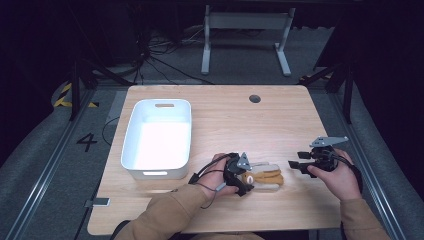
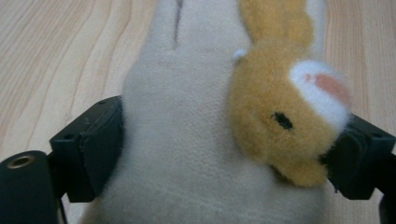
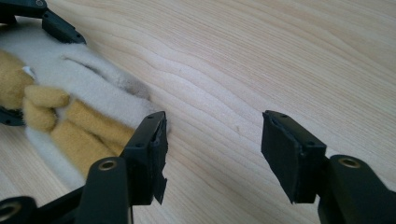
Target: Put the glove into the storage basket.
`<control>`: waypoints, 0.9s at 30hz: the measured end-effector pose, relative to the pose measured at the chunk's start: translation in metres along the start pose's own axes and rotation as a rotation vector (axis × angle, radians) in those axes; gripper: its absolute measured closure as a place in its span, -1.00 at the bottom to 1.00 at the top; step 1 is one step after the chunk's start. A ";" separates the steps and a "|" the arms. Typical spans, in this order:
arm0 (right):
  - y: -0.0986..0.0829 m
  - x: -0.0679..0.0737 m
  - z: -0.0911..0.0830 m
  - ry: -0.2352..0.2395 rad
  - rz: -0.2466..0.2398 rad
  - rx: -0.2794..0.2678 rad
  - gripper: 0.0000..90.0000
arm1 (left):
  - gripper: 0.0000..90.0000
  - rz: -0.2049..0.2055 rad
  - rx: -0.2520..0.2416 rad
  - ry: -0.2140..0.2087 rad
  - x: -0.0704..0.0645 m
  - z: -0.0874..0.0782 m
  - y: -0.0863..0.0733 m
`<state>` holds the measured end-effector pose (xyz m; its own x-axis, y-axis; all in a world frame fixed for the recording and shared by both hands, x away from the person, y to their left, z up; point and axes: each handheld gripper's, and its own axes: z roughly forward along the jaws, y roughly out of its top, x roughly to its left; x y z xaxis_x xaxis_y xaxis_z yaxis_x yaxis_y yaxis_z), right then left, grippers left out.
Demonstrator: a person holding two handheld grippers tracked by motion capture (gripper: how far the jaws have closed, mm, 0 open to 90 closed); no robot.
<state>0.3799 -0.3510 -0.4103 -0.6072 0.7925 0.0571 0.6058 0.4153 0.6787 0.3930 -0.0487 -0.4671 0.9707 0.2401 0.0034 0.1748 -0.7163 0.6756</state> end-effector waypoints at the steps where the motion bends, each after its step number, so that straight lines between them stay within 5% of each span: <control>1: 0.000 0.000 0.000 0.002 -0.001 0.000 -0.09 | -0.70 0.000 0.001 0.003 0.000 -0.001 0.000; 7: 0.000 -0.002 -0.001 -0.002 -0.001 -0.010 -0.09 | -0.66 -0.027 -0.016 -0.007 0.006 -0.004 0.000; 13: -0.001 0.000 0.001 0.004 0.000 -0.001 -0.09 | -0.70 0.016 0.008 0.002 0.004 0.001 0.002; 27: 0.000 0.002 0.001 0.008 0.001 -0.006 -0.10 | -0.21 0.008 -0.015 0.002 0.000 -0.001 0.001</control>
<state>0.3796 -0.3492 -0.4113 -0.6108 0.7892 0.0634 0.6034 0.4121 0.6827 0.3928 -0.0491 -0.4654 0.9717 0.2359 0.0097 0.1650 -0.7081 0.6866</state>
